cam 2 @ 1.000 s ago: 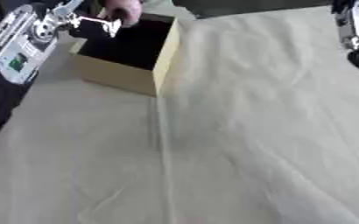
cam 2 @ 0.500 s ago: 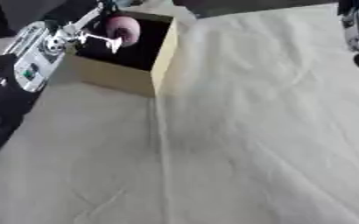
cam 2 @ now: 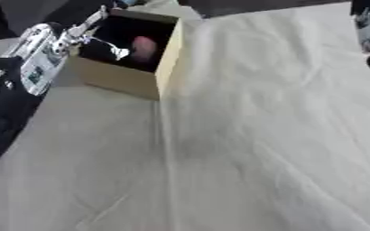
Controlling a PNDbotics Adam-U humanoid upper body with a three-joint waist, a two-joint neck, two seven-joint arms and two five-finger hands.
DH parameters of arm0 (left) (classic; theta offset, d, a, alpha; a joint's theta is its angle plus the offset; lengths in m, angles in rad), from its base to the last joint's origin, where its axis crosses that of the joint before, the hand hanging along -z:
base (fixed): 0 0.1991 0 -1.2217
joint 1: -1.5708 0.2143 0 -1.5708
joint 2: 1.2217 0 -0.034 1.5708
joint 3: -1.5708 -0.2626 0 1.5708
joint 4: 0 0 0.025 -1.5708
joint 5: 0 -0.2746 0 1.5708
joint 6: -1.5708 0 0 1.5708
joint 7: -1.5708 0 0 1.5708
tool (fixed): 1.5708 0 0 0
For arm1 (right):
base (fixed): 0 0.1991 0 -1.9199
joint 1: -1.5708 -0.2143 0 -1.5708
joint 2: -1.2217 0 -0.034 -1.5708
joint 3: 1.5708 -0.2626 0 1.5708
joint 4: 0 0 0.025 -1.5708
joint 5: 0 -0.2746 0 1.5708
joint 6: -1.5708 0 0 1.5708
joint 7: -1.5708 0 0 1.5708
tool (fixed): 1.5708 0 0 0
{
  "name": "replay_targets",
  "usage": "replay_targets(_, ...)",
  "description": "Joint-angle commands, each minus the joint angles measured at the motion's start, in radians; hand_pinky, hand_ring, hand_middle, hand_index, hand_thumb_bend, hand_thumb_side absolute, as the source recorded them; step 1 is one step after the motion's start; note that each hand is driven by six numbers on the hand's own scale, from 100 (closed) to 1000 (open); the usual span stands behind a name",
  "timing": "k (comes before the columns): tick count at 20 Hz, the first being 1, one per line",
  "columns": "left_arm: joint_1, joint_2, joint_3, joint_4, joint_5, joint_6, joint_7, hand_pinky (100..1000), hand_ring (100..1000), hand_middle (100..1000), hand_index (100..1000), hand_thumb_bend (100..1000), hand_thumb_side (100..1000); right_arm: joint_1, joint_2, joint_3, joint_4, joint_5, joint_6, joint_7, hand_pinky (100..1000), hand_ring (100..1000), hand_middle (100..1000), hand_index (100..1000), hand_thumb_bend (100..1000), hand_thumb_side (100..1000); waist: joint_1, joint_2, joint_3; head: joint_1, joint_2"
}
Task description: Pick up objects on the table and place them in the box.
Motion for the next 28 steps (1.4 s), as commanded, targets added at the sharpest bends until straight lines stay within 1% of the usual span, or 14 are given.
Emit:
replay_targets(1,-0.026,0.010,0.019,-0.001,-0.020,0.000,0.024,658,811,836,886,437,396,-0.004,-0.012,-0.012,-0.019,-0.006,0.000,-0.002,831,654,567,777,100,670,-0.004,-0.023,0.000,0.001,0.008)
replay_targets(3,-0.026,0.010,0.023,-0.003,-0.014,0.001,0.035,641,800,829,881,387,385,-0.003,-0.010,-0.013,-0.019,-0.007,0.000,-0.002,831,654,567,777,100,670,-0.004,-0.024,0.001,0.001,0.009)
replay_targets(5,-0.025,0.010,0.024,-0.009,-0.003,0.004,0.044,632,791,820,872,367,386,-0.002,-0.009,-0.013,-0.019,-0.007,0.001,-0.003,831,655,567,777,100,670,-0.005,-0.026,0.002,0.001,0.012)
replay_targets(8,-0.025,0.011,0.025,-0.027,0.021,0.009,0.052,600,761,790,844,293,381,-0.002,-0.007,-0.013,-0.019,-0.006,0.001,-0.003,831,655,568,777,100,669,-0.007,-0.032,0.003,0.001,0.016)
replay_targets(11,-0.022,0.021,0.024,-0.068,0.070,0.021,0.063,562,735,770,824,192,358,0.003,-0.006,-0.015,-0.019,-0.004,0.002,-0.004,831,656,568,778,100,668,-0.009,-0.041,0.010,-0.002,0.026)
replay_targets(13,-0.014,0.035,0.017,-0.121,0.129,0.025,0.064,552,730,770,819,143,351,0.009,-0.005,-0.017,-0.019,-0.002,0.003,-0.007,830,656,568,778,100,667,-0.010,-0.048,0.019,-0.008,0.035)
replay_targets(14,-0.008,0.045,0.012,-0.153,0.162,0.030,0.060,548,729,769,814,133,353,0.011,-0.005,-0.018,-0.019,-0.001,0.003,-0.007,830,656,568,778,100,667,-0.010,-0.051,0.024,-0.010,0.039)
replay_targets(16,0.010,0.072,0.003,-0.240,0.240,0.042,0.054,540,729,773,813,104,352,0.017,-0.005,-0.019,-0.019,0.001,0.004,-0.009,830,657,569,778,100,667,-0.010,-0.060,0.036,-0.017,0.049)
replay_targets(17,0.022,0.088,-0.001,-0.292,0.280,0.052,0.053,538,729,774,815,106,349,0.020,-0.005,-0.020,-0.019,0.003,0.004,-0.010,830,657,569,778,100,667,-0.011,-0.065,0.043,-0.020,0.054)
replay_targets(20,0.074,0.145,-0.005,-0.464,0.390,0.095,0.064,528,724,773,824,100,342,0.026,-0.006,-0.022,-0.019,0.006,0.003,-0.012,830,658,570,778,100,666,-0.012,-0.076,0.060,-0.027,0.069)
replay_targets(21,0.098,0.167,-0.002,-0.528,0.427,0.115,0.076,537,717,769,829,100,326,0.027,-0.008,-0.023,-0.019,0.008,0.003,-0.013,830,658,571,779,100,665,-0.014,-0.079,0.067,-0.031,0.076)
replay_targets(24,0.180,0.231,0.011,-0.718,0.515,0.183,0.131,540,716,770,840,126,350,0.030,-0.009,-0.024,-0.019,0.013,0.002,-0.016,830,660,572,779,100,664,-0.019,-0.088,0.083,-0.036,0.088)
replay_targets(28,0.310,0.296,0.058,-0.967,0.629,0.269,0.250,558,729,784,860,139,381,0.031,-0.008,-0.027,-0.019,0.018,0.000,-0.022,830,661,574,780,100,663,-0.027,-0.094,0.100,-0.039,0.089)
